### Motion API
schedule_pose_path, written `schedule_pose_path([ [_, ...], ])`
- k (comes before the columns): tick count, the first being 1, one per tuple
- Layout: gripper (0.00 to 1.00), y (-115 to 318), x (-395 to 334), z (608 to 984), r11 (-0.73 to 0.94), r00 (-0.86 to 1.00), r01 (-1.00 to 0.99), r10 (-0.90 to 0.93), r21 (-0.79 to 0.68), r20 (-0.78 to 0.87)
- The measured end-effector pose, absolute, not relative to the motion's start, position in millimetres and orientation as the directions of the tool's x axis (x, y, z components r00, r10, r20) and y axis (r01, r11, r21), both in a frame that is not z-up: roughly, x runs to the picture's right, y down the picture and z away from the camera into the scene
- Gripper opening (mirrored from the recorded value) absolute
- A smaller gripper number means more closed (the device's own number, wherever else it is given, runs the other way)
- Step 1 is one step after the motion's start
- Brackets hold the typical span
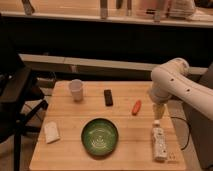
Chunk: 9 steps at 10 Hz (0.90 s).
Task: Drag the pepper across the table
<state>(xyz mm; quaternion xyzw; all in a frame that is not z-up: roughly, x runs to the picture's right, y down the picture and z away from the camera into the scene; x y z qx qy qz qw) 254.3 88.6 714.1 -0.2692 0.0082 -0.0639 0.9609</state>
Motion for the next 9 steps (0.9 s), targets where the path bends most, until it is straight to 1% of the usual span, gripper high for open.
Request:
schedule_pose_path([
  [4,0.80,95.1,247.5,735.7,0.829,0.979,0.195,-0.198,-0.523,0.050],
  [9,0.80,95.5,244.6,750.6,0.811,0.963,0.260,-0.258,-0.524,0.079],
])
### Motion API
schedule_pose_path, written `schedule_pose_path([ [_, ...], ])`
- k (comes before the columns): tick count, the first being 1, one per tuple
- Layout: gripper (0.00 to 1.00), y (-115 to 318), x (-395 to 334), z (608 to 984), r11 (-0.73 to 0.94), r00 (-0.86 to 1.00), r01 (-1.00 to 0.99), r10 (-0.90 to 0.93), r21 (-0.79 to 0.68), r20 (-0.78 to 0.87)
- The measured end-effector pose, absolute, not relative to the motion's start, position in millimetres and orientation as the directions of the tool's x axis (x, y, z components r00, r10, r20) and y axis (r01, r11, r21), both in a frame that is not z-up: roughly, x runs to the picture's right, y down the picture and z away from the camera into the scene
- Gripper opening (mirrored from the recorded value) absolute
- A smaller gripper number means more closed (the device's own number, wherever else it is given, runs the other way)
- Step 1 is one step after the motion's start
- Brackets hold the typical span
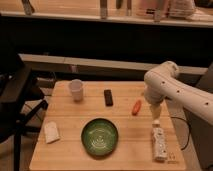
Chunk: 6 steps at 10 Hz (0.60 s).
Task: Drag the pepper across the table
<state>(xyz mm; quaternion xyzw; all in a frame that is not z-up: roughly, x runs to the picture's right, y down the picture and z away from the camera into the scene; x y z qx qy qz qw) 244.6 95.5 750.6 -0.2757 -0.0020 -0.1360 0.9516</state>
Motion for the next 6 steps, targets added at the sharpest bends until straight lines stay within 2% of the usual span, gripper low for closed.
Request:
schedule_pose_path([
  [6,0.80,97.0,241.8,772.8,0.788,0.943,0.324,-0.310,-0.523,0.118],
])
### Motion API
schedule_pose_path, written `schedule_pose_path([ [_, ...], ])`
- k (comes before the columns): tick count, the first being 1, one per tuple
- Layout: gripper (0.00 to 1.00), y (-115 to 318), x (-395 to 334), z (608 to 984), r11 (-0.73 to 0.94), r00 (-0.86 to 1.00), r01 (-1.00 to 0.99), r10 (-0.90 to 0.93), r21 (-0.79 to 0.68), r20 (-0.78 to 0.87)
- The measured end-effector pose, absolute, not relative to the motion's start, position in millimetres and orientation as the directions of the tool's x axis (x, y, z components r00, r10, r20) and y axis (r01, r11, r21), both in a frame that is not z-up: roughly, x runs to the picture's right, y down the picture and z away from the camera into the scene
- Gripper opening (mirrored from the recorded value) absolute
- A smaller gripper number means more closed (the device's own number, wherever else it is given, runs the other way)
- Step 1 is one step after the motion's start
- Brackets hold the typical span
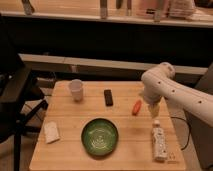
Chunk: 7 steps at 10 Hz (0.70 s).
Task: Drag the pepper across the table
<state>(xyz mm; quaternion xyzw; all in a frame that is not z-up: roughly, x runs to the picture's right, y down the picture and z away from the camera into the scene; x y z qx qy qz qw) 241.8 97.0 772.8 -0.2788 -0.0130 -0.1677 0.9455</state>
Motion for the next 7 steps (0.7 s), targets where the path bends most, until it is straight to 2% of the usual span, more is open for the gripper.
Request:
schedule_pose_path([
  [7,0.80,97.7,244.8,799.9,0.766,0.920,0.390,-0.353,-0.511,0.172],
])
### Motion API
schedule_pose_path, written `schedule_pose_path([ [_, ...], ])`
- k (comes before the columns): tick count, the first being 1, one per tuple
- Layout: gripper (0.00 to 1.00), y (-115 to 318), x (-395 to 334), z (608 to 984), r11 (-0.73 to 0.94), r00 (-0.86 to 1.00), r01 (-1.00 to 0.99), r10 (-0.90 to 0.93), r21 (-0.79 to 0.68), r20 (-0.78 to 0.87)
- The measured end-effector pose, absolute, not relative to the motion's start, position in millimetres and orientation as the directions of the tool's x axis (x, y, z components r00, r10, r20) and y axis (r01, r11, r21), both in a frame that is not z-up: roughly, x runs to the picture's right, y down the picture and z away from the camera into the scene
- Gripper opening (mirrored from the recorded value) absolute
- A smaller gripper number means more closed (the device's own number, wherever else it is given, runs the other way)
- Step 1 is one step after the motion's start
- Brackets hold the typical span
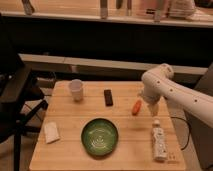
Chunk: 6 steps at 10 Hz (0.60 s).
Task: Drag the pepper across the table
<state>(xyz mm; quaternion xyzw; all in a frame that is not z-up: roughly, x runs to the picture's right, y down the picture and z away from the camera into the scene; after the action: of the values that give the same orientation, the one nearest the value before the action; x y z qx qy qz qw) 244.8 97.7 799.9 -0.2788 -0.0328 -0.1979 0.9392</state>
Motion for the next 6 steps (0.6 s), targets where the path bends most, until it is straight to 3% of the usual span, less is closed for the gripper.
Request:
schedule_pose_path([
  [6,0.80,100.6,245.4,827.2,0.745,0.895,0.444,-0.395,-0.497,0.207],
])
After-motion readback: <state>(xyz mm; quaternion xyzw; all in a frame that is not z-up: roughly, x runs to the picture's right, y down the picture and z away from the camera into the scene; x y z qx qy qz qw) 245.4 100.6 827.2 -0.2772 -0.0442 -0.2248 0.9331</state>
